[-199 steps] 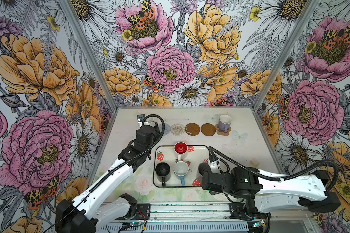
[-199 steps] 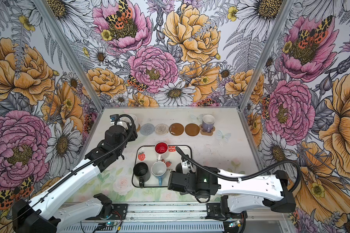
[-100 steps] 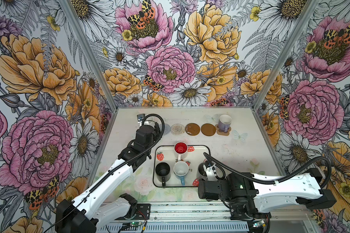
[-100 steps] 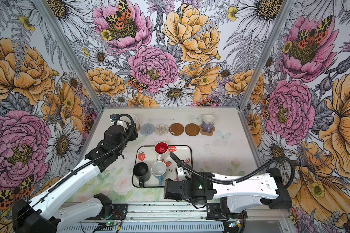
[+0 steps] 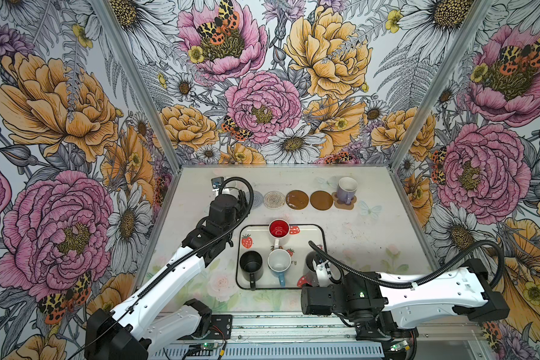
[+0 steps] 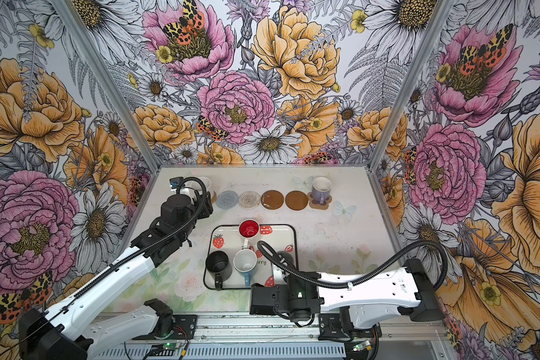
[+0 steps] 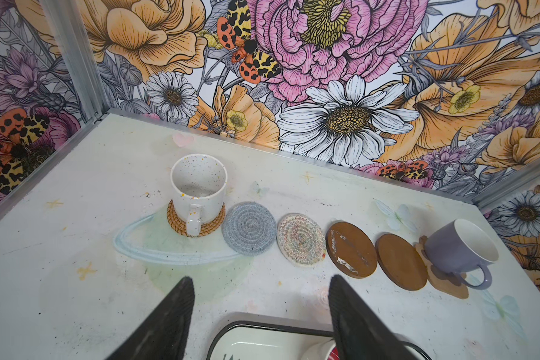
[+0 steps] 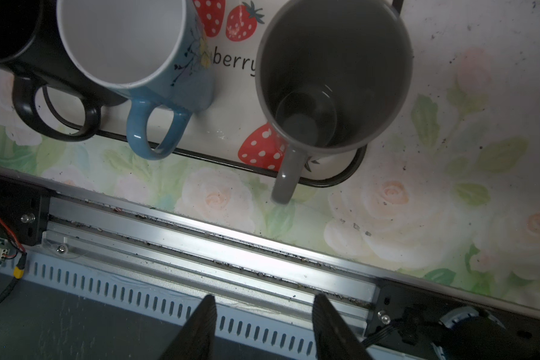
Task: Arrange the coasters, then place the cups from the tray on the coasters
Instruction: 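Lower the open right gripper into the grey mug on the tray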
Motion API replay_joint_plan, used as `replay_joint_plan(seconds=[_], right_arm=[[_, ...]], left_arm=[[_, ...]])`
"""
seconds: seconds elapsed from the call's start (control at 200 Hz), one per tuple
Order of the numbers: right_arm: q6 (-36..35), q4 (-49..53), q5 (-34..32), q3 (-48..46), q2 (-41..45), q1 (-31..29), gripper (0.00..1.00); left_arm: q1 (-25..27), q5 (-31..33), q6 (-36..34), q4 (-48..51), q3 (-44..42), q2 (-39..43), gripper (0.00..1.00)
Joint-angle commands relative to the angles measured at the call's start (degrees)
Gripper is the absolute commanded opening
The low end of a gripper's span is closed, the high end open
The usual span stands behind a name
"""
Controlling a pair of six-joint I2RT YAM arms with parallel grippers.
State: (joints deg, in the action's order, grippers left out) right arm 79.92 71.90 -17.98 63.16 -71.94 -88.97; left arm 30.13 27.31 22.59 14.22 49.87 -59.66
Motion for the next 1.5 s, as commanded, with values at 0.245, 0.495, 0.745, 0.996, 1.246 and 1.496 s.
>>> replay_joint_plan(seconds=[0.245,0.495,0.745,0.996,1.246,1.496], right_arm=[[2.1,-3.1,-2.0,-2.1,-0.1,0.5,0.54],[1.2,-7.4,-2.0,-5.4,0.5,2.9,0.55],[-1.7,-13.0,0.0,-8.5,0.0,6.6,0.53],[-4.5,-14.9,1.1,-10.0,-0.6,10.2,0.49],[-5.5,-15.7,1.7,-11.8,-1.5,12.2,0.45],[-7.2,-15.8,2.0,-12.3,-1.5,13.8,0.39]], left_arm=[[-1.0,-1.7,0.4,-1.5,-0.9,0.9,0.70],[-1.6,-2.2,0.5,-1.6,-1.2,0.4,0.70],[-2.2,-2.8,0.8,-1.9,-1.3,-0.4,0.70],[-2.9,-3.5,1.1,-2.3,-1.3,-1.5,0.70],[-3.7,-4.4,1.4,-2.4,-1.1,-3.1,0.70],[-4.0,-4.8,1.6,-2.9,-1.1,-3.7,0.70]])
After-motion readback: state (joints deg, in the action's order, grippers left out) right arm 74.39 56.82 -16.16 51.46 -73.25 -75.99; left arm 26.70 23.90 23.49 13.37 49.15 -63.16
